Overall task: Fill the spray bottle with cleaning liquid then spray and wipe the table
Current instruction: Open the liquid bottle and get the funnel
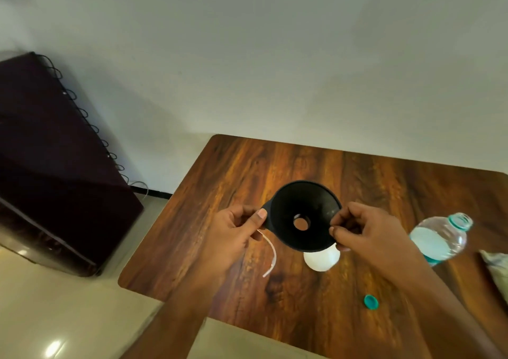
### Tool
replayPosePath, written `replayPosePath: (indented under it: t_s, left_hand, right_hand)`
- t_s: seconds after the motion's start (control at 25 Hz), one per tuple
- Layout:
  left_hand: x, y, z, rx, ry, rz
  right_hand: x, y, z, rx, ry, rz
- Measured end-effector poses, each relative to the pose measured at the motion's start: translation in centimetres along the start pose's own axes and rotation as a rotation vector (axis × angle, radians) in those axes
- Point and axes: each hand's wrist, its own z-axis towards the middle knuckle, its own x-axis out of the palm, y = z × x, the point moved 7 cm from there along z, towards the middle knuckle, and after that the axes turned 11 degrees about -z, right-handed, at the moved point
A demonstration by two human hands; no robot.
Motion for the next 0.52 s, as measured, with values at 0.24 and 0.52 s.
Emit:
replayPosePath:
  t_s: [0.24, 0.52]
  left_hand:
    - [3.1, 3.0, 2.5, -0.250, -0.123, -0.255]
    - [7.0, 7.7, 6.1, -0.595, -0.197, -0.417]
  right_hand:
    - [-2.8, -2.9, -1.8, 0.083, -0.070, 0.205]
    - [-5.2, -11.2, -6.4, 0.273, -0.148, 0.296]
